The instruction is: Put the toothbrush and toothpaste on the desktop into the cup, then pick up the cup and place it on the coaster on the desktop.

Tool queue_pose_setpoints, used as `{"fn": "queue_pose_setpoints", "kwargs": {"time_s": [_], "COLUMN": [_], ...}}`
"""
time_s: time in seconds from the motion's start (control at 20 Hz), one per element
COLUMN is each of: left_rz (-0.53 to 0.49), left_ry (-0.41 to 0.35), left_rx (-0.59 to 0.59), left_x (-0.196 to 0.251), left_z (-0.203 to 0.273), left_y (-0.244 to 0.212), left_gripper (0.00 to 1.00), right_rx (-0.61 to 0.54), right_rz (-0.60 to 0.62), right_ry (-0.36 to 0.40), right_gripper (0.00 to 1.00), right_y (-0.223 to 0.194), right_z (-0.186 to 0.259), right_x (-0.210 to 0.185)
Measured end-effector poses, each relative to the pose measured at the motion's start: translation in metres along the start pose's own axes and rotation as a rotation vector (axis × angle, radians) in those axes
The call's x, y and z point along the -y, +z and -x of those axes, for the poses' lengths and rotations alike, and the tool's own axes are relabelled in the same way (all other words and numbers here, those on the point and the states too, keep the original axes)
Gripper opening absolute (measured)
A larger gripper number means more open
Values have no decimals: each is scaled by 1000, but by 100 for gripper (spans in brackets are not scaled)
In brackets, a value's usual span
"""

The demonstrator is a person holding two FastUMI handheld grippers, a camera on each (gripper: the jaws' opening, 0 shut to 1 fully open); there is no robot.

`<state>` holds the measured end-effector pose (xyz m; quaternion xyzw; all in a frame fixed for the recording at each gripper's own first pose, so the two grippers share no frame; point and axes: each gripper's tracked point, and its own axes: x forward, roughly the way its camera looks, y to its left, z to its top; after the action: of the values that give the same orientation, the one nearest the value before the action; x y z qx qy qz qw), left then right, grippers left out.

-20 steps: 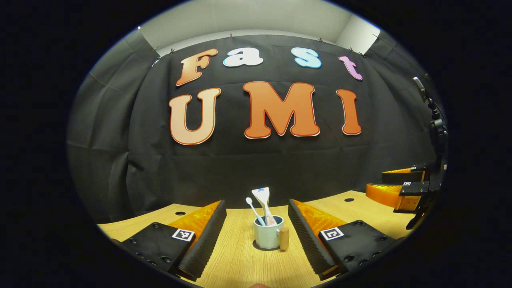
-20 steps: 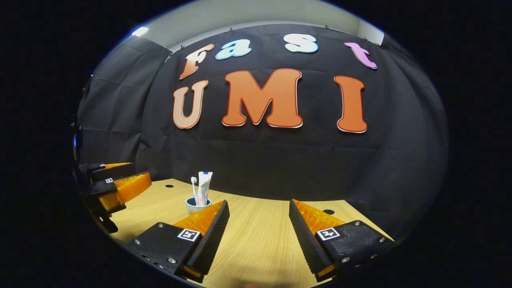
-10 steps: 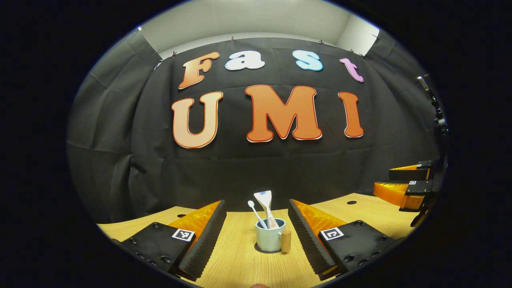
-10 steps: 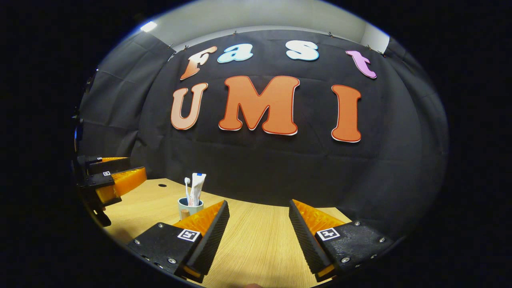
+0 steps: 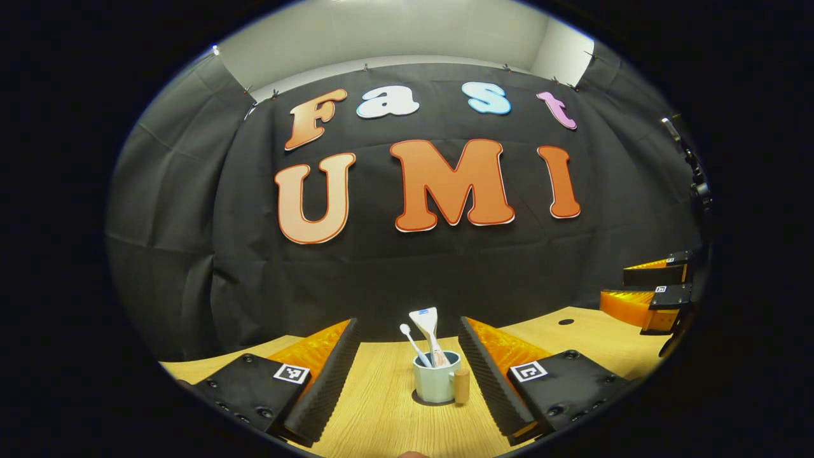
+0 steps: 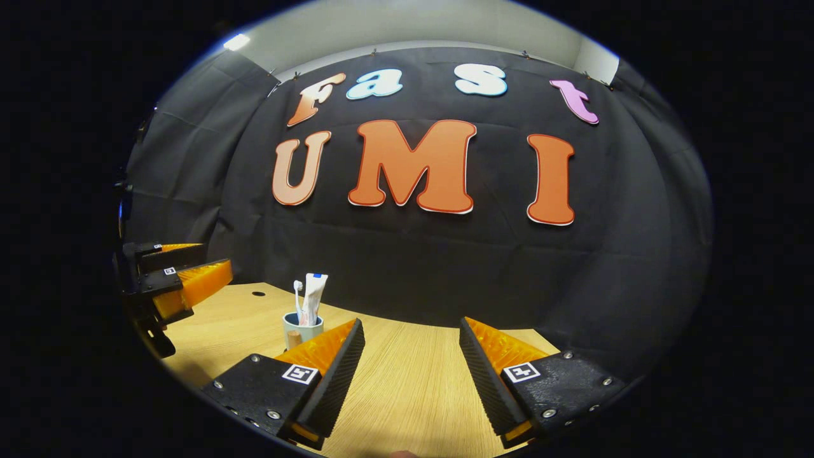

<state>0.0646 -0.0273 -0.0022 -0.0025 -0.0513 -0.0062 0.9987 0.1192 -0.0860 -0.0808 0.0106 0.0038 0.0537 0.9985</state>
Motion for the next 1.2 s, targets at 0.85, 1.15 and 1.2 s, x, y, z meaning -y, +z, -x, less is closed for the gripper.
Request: {"fn": "queue_pose_setpoints", "kwargs": {"time_s": [0.85, 1.15, 1.2], "left_rz": [24, 13, 20], "left_ry": [27, 37, 35], "left_rx": [9, 19, 19], "left_x": [-5, -16, -17], "left_z": [10, 16, 17], "left_y": [0, -5, -4], "left_gripper": [100, 100, 100], "right_rx": [31, 36, 34], "right_rz": [-7, 2, 3], "right_ry": [1, -1, -3], "right_gripper": [90, 90, 90], "right_y": [11, 15, 14], "right_z": [14, 16, 16], "right_x": [3, -4, -6]}}
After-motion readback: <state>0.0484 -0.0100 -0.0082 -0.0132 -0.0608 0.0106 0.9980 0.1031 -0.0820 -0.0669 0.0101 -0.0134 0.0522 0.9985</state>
